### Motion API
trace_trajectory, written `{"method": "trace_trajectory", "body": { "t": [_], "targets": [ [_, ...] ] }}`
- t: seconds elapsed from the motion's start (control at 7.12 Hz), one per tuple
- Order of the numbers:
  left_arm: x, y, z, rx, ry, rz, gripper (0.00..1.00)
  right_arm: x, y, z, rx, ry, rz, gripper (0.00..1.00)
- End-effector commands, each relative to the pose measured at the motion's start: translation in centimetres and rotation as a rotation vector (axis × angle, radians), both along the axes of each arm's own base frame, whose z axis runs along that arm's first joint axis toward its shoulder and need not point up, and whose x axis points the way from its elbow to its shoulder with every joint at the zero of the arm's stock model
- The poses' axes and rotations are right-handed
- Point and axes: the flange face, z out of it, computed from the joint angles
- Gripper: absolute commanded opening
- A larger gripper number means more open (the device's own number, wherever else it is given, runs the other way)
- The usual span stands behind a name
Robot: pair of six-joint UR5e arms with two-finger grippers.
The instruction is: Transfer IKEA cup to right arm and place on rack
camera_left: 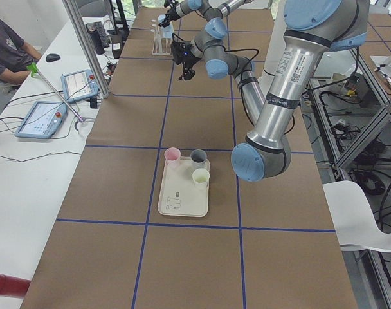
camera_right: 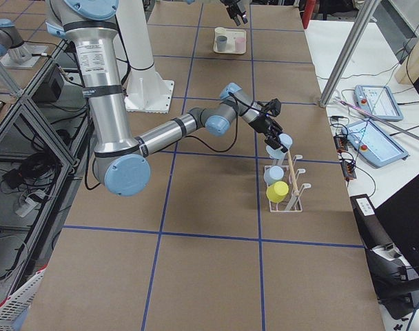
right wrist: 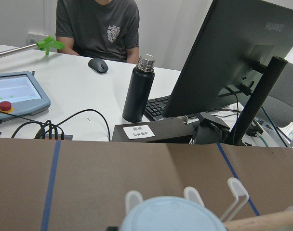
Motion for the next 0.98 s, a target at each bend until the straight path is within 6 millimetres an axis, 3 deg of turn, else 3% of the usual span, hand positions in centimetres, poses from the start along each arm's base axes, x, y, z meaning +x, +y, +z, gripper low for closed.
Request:
{"method": "trace_trajectory", "body": {
  "t": [0.0,0.14,0.28,0.42,0.56,0.84],
  "targets": [
    [-0.1,0.0,0.1,-0.001,-0.001,-0.001,1.0,-0.5,-0.3,1.0,-0.013,0.011,-0.002,0.0],
    [0.0,0.0,0.1,-0.003,-0.001,0.0,1.0,-0.9,-0.6,2.2,-0.013,0.009,-0.005,0.0],
    [-0.1,0.0,0.1,-0.004,0.0,-0.001,1.0,-1.2,-0.8,3.4,0.0,-0.001,-0.007,0.12],
    [-0.1,0.1,0.0,-0.002,0.004,0.0,1.0,-1.4,-0.7,3.3,0.016,-0.02,-0.013,0.47],
    [-0.2,0.1,0.0,-0.003,0.003,-0.002,1.0,-1.6,-0.8,2.7,0.023,-0.027,-0.012,0.99],
    [-0.2,0.1,0.0,-0.004,0.005,-0.001,1.0,-1.6,-0.7,1.8,0.033,-0.038,-0.021,1.0]
  ]
}}
